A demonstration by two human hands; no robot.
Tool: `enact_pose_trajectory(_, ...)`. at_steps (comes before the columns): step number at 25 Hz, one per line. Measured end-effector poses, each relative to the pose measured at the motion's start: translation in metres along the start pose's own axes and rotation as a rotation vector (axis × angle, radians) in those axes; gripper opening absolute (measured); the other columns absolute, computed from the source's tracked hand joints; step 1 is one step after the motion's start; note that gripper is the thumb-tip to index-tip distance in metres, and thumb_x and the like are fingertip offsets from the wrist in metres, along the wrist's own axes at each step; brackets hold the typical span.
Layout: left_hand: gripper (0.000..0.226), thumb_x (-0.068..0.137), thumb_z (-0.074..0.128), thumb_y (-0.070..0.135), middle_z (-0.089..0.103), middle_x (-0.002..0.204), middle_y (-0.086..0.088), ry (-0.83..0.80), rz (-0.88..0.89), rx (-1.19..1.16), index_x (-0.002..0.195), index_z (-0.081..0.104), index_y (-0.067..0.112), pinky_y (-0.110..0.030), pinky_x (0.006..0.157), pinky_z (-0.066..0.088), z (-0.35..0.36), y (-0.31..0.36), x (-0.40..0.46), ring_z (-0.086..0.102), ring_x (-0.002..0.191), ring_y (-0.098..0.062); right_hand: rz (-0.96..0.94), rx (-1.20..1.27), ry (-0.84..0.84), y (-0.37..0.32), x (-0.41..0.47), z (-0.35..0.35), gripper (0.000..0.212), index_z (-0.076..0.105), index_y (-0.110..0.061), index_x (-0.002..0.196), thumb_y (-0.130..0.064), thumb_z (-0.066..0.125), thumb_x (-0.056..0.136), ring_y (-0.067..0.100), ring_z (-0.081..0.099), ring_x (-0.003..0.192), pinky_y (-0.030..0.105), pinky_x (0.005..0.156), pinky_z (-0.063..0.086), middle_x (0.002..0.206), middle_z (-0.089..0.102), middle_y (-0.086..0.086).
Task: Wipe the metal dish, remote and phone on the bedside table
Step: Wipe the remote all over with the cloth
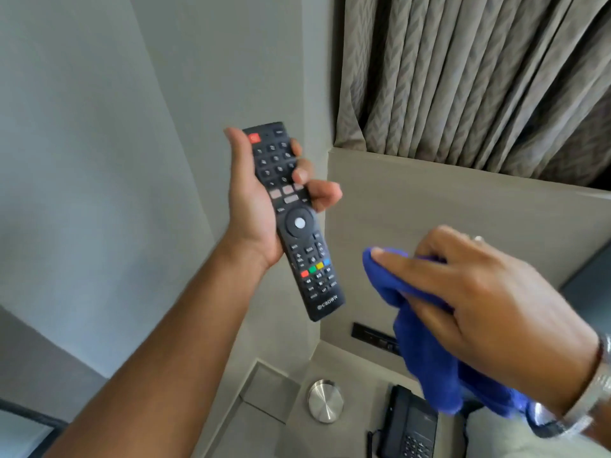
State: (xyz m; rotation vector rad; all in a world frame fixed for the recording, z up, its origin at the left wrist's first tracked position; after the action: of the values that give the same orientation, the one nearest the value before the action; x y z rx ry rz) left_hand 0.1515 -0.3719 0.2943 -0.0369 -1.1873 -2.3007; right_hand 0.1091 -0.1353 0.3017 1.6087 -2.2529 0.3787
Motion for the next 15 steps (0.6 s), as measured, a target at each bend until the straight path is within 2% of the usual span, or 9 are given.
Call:
enact_pose_trajectory(2, 0.077, 0.090, 0.016, 0.075, 0.069, 0.074, -0.003, -0.181, -0.017, 0.058, 0.091, 0.059, 0.011, -0.046, 0.090, 0.056, 0.017, -0.015, -0.008, 0.073, 0.088, -0.032, -0.005, 0.027, 0.150, -0.005, 0.021, -0.015, 0.036, 0.059, -0.036, 0.122, -0.033, 0.046, 0.088, 0.021, 0.047, 0.066, 0.035, 0.049, 0.048, 0.087, 0.051, -0.004)
enact_pose_trajectory(4, 0.074, 0.089, 0.024, 0.074, 0.076, 0.096, -0.009, -0.322, -0.048, -0.007, 0.095, 0.055, 0.007, -0.039, 0.092, 0.055, 0.035, -0.021, -0.012, 0.070, 0.103, -0.029, 0.008, 0.060, 0.251, -0.013, 0.042, -0.019, 0.039, 0.056, -0.034, 0.127, -0.032, 0.046, 0.089, 0.022, 0.049, 0.073, 0.038, 0.055, 0.049, 0.094, 0.048, -0.007)
enact_pose_trajectory(6, 0.071, 0.086, 0.031, 0.075, 0.074, 0.110, -0.016, -0.277, -0.071, -0.086, 0.093, 0.053, 0.009, -0.041, 0.094, 0.056, 0.043, -0.021, -0.011, 0.068, 0.111, -0.031, 0.013, 0.054, 0.236, -0.022, 0.051, -0.010, 0.045, 0.051, -0.027, 0.134, -0.026, 0.052, 0.089, 0.028, 0.049, 0.072, 0.042, 0.054, 0.050, 0.096, 0.051, 0.004)
enact_pose_trajectory(8, 0.070, 0.087, 0.032, 0.078, 0.076, 0.102, -0.015, -0.094, -0.081, -0.031, 0.088, 0.057, 0.012, -0.046, 0.092, 0.057, 0.044, -0.022, -0.009, 0.070, 0.106, -0.035, -0.023, 0.025, 0.161, -0.027, 0.046, 0.006, 0.050, 0.049, -0.022, 0.136, -0.021, 0.056, 0.087, 0.030, 0.046, 0.067, 0.044, 0.048, 0.049, 0.093, 0.052, 0.011)
enact_pose_trajectory(10, 0.070, 0.090, 0.031, 0.077, 0.074, 0.081, -0.009, 0.032, -0.045, 0.034, 0.083, 0.059, 0.014, -0.043, 0.078, 0.061, 0.043, -0.020, -0.006, 0.074, 0.089, -0.035, -0.106, -0.013, 0.071, -0.028, 0.030, 0.024, 0.052, 0.051, -0.021, 0.132, -0.019, 0.060, 0.081, 0.029, 0.045, 0.063, 0.039, 0.041, 0.046, 0.088, 0.050, 0.010)
enact_pose_trajectory(12, 0.069, 0.093, 0.030, 0.075, 0.066, 0.067, -0.005, 0.099, 0.025, 0.024, 0.079, 0.059, 0.014, -0.040, 0.069, 0.061, 0.042, -0.004, 0.003, 0.074, 0.079, -0.036, -0.194, -0.065, -0.068, -0.028, 0.002, 0.051, 0.049, 0.057, -0.023, 0.119, -0.020, 0.065, 0.071, 0.026, 0.046, 0.059, 0.033, 0.035, 0.041, 0.083, 0.051, 0.005)
enact_pose_trajectory(14, 0.070, 0.092, 0.033, 0.075, 0.061, 0.062, -0.004, 0.091, 0.076, -0.055, 0.076, 0.058, 0.011, -0.039, 0.064, 0.060, 0.042, 0.023, 0.016, 0.074, 0.077, -0.038, -0.229, -0.123, -0.226, -0.026, -0.029, 0.075, 0.039, 0.064, -0.025, 0.099, -0.022, 0.073, 0.061, 0.023, 0.049, 0.053, 0.031, 0.031, 0.040, 0.074, 0.054, 0.001)
enact_pose_trajectory(15, 0.071, 0.091, 0.034, 0.075, 0.060, 0.062, -0.004, 0.072, 0.086, -0.053, 0.076, 0.058, 0.010, -0.039, 0.063, 0.060, 0.041, 0.036, 0.021, 0.074, 0.077, -0.038, -0.228, -0.126, -0.269, -0.022, -0.039, 0.078, 0.038, 0.066, -0.026, 0.096, -0.023, 0.075, 0.059, 0.023, 0.050, 0.051, 0.030, 0.031, 0.040, 0.071, 0.054, 0.000)
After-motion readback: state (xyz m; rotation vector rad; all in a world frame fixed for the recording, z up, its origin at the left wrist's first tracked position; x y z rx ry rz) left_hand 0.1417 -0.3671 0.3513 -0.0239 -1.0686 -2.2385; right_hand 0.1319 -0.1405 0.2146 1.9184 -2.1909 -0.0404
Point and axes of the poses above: each hand's wrist, its own x-axis towards the middle knuckle, its own z-axis out of the palm, y = z × x, the point moved 1 cm from there along x, towards the middle knuckle
